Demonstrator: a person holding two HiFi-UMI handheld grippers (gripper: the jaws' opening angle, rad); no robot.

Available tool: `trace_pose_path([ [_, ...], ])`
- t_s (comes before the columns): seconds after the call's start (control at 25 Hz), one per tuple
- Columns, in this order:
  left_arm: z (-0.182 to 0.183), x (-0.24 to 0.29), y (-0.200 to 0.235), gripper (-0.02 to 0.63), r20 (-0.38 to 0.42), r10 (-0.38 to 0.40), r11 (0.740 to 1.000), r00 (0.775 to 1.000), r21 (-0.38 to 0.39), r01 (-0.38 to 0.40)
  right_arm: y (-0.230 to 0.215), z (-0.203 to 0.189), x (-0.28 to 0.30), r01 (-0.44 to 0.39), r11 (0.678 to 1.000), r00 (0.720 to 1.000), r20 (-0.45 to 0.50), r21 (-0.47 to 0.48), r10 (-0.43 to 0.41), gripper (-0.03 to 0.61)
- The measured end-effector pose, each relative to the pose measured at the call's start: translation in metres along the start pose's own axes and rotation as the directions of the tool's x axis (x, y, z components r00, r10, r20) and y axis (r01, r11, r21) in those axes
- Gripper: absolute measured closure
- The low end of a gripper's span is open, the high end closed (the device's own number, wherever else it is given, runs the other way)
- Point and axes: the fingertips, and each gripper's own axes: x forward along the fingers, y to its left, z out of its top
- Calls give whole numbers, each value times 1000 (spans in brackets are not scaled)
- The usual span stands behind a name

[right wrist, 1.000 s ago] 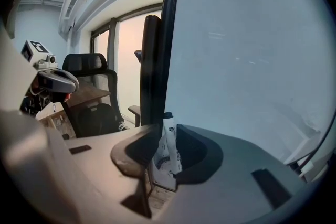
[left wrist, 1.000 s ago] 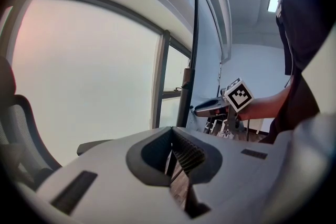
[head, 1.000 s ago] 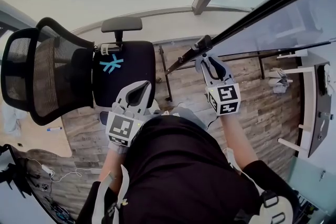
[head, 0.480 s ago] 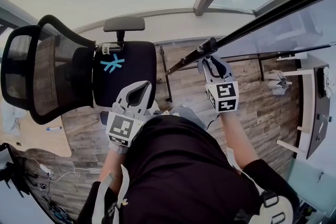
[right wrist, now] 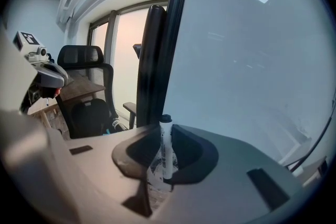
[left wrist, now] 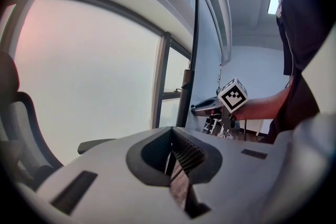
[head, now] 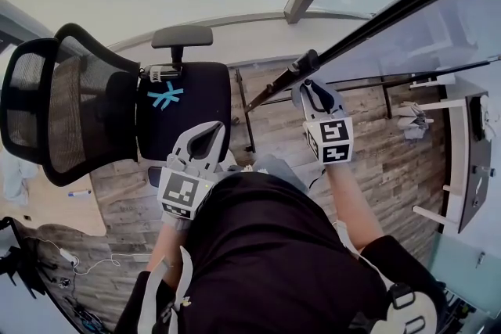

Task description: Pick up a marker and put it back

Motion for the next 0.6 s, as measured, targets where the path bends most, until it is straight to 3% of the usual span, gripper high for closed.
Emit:
trace_pose_path([
  [0.6, 9, 18, -28, 606, 9, -58, 998, 998, 24, 58, -17, 16, -30, 21, 995, 996, 87, 96, -29, 502],
])
